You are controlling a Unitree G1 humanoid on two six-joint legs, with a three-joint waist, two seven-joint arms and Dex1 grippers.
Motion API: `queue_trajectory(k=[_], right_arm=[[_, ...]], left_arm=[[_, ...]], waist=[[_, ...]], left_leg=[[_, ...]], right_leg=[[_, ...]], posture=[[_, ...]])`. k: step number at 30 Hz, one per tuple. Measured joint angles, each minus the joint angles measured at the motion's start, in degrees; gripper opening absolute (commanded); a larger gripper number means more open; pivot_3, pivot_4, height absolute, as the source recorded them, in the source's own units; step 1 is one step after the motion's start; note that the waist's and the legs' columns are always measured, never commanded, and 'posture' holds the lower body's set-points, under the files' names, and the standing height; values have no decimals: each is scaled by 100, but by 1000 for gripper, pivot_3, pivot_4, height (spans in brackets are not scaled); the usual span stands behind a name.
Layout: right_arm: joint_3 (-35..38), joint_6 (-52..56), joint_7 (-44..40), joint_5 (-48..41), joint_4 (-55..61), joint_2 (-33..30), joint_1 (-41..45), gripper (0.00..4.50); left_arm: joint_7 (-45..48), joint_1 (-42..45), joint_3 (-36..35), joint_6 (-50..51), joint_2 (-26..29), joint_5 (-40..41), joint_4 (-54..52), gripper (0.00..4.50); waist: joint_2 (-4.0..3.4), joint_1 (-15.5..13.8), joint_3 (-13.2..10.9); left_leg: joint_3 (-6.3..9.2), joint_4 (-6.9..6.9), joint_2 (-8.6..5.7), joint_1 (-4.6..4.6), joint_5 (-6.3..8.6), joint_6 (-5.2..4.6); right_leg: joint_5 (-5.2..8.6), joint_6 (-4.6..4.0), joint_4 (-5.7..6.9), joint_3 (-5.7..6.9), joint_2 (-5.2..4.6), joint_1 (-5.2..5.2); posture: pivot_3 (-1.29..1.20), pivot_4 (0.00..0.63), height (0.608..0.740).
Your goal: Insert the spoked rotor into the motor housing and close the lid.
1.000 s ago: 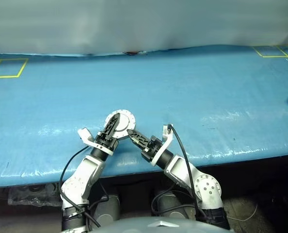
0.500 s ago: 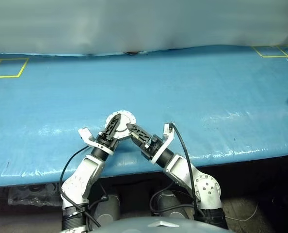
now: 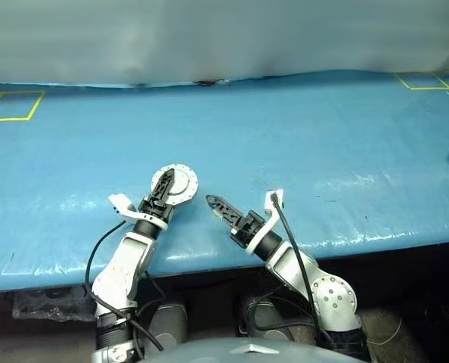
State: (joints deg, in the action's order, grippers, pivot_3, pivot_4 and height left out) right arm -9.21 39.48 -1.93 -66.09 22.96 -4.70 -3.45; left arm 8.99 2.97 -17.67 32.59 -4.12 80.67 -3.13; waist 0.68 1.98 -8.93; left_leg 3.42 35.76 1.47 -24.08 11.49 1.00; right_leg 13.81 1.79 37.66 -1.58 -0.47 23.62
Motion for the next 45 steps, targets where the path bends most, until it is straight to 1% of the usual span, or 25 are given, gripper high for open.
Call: queue_trajectory(k=[4,8,10,12,19,26,31,37,43,45], right_arm=[[-525,-449,-537,1269,227,-289,37,4500],[-1026,-1176,-931,2697,226,-546,106,4500],[-1163,-1485,-1082,3162,202,-570,109,4500],[-1207,-1676,-1170,3446,173,-544,96,4500],[-1221,-1952,-1350,4053,-28,-478,-21,4500],[-1173,-1958,-1422,4341,-104,-386,-64,4500],[-1117,-2058,-1409,4557,-108,-343,-212,4500],[-1066,-2396,-1310,5053,-196,-314,-249,4500],[-1075,-2706,-1305,5534,-421,-310,-250,4500],[-1111,-2782,-1309,5709,-504,-334,-250,4500]], left_arm=[[-203,459,-332,-378,15,-205,462,2459],[-281,951,-648,-684,106,-439,1016,2459],[-284,1171,-778,-818,149,-578,1271,2459],[-284,1381,-881,-906,225,-673,1504,2459],[-209,2322,-1241,-1272,550,-1221,2709,2459],[32,3276,-1439,-1732,712,-1885,4164,2459],[197,3763,-1578,-1974,843,-2210,5039,2459],[235,4114,-1794,-2319,909,-2463,5616,2459],[115,4192,-1927,-2417,910,-2657,5716,2459],[27,4200,-1964,-2427,915,-2677,5716,3176]], waist=[[2,2,0],[8,-14,-2],[12,-30,-4],[16,-34,-6],[31,-52,-14],[48,-64,-24],[53,-43,-28],[53,-42,-27],[53,-19,-27],[52,3,-27]], left_leg=[[3,1,2,4,0,0],[2,3,-2,3,-1,1],[1,3,-3,2,-1,1],[1,3,-3,3,-1,2],[0,9,-5,3,-2,3],[2,9,-6,2,-2,3],[2,6,-5,3,-2,3],[1,7,-5,15,-3,5],[-1,7,-4,31,-5,8],[-2,7,-3,38,-5,8]], right_leg=[[0,1,3,2,6,-3],[-3,6,0,1,3,-6],[-7,12,-1,1,2,-7],[-13,22,-1,1,3,-8],[-19,31,0,0,2,-11],[-33,55,-1,3,0,-12],[-34,56,1,3,1,-10],[-34,57,4,2,0,-20],[-34,57,14,0,1,-31],[-34,57,16,-1,1,-36]], posture=[[0,150,740],[0,150,740],[0,150,740],[0,150,740],[0,150,740],[0,150,740],[0,150,740],[0,150,740],[0,150,740],[0,150,740]])
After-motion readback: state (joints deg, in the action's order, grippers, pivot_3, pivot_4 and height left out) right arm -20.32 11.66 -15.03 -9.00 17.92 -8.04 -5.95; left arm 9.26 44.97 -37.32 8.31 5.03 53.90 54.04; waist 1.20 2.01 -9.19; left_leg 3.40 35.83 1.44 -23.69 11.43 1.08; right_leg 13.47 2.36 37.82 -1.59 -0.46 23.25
